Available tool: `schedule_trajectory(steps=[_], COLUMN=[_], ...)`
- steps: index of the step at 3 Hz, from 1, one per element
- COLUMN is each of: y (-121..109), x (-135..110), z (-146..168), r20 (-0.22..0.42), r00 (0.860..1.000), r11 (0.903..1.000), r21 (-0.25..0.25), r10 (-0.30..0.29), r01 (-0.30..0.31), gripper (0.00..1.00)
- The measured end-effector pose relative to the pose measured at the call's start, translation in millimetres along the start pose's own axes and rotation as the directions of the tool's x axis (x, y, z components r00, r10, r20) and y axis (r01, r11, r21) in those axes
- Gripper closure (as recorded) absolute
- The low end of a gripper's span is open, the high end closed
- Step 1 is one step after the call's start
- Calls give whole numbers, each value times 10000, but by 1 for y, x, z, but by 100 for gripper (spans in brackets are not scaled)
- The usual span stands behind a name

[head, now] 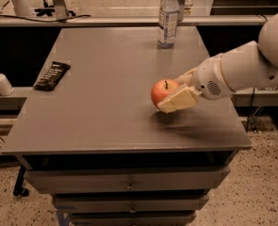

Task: Move apple near rxbar chocolate

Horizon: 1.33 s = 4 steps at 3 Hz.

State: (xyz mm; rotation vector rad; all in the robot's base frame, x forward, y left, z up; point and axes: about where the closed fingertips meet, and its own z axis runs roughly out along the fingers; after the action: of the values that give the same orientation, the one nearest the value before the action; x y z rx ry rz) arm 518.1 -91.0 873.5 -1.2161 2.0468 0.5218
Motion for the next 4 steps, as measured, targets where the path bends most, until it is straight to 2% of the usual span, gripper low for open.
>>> schedule_trajectory(steps=[2,3,4], y=[3,-4,-25], x=[-8,-52,-112], z=[-2,12,44], r20=[199,898,1586], r00=[9997,9956,9867], r11=[9999,9992,9978], r21=[43,301,608], r10=[-121,-278,-365], r01=[120,251,272], gripper=[100,100,100])
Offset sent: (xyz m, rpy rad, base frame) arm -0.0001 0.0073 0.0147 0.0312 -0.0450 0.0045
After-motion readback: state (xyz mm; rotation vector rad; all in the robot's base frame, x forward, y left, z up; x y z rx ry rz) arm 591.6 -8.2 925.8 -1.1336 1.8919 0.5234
